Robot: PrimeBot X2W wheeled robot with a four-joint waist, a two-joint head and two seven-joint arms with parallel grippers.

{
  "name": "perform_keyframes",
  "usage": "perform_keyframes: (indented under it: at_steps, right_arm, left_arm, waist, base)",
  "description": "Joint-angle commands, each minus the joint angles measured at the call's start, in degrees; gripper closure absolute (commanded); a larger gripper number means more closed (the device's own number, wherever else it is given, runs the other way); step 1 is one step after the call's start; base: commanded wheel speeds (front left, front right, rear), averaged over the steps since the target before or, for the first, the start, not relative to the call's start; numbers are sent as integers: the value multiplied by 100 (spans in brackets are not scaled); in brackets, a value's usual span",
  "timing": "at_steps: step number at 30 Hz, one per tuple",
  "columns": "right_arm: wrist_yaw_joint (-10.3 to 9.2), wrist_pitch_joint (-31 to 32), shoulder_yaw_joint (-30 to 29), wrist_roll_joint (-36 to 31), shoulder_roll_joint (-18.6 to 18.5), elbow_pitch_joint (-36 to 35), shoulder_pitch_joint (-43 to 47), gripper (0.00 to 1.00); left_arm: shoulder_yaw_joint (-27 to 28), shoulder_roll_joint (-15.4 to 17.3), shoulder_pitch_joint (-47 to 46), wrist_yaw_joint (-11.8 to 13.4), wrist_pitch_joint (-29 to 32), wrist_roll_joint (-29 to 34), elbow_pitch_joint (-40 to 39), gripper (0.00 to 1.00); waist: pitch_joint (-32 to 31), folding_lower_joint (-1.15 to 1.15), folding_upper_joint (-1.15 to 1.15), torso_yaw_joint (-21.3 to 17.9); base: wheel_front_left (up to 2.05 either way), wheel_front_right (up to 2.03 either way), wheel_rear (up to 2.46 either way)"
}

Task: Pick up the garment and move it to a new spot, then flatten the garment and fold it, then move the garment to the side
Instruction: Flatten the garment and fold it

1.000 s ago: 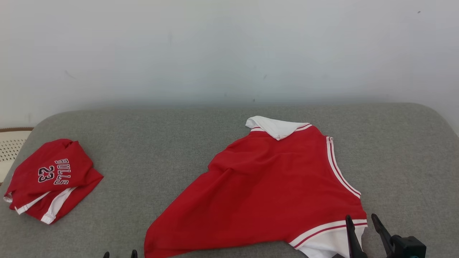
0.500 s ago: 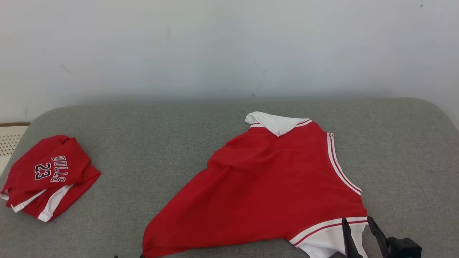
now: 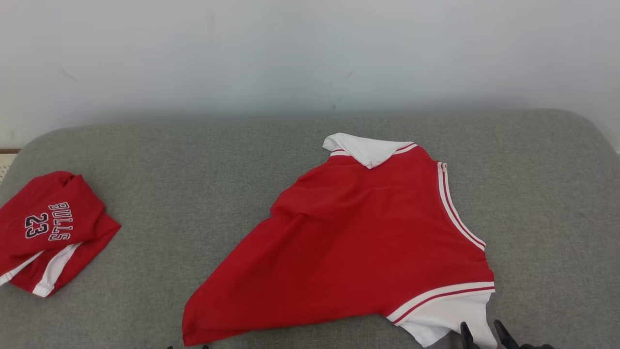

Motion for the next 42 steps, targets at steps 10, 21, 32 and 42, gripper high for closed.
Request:
perform_keyframes:
  at_steps: [10,21,32,42]
  right_arm:
    - [-3,-2,-240,324,-16,346,179,0]
    - [-3,-3,68,550,-167,664,9,0]
    - [-4,-2,234,720,-185,864,-116,100]
    - [-4,-2,187,895,-456,630,94,100]
  left_arm:
    - [-27,2,-86,-11,-6,-22,98,0]
    - [-24,1,-41,-55,-6,-32,102,0]
    - [11,2,-94,-47,-6,-44,48,0]
    - [22,0,-248,-43,-6,-102,-138,0]
  waist:
    - [108,0,0,-52]
    - [125,0,0,48]
    - [153,0,0,27]
    - [129,0,0,-144]
  base:
    - [0,0,0]
    - [0,0,0]
    - [0,0,0]
    - [0,0,0]
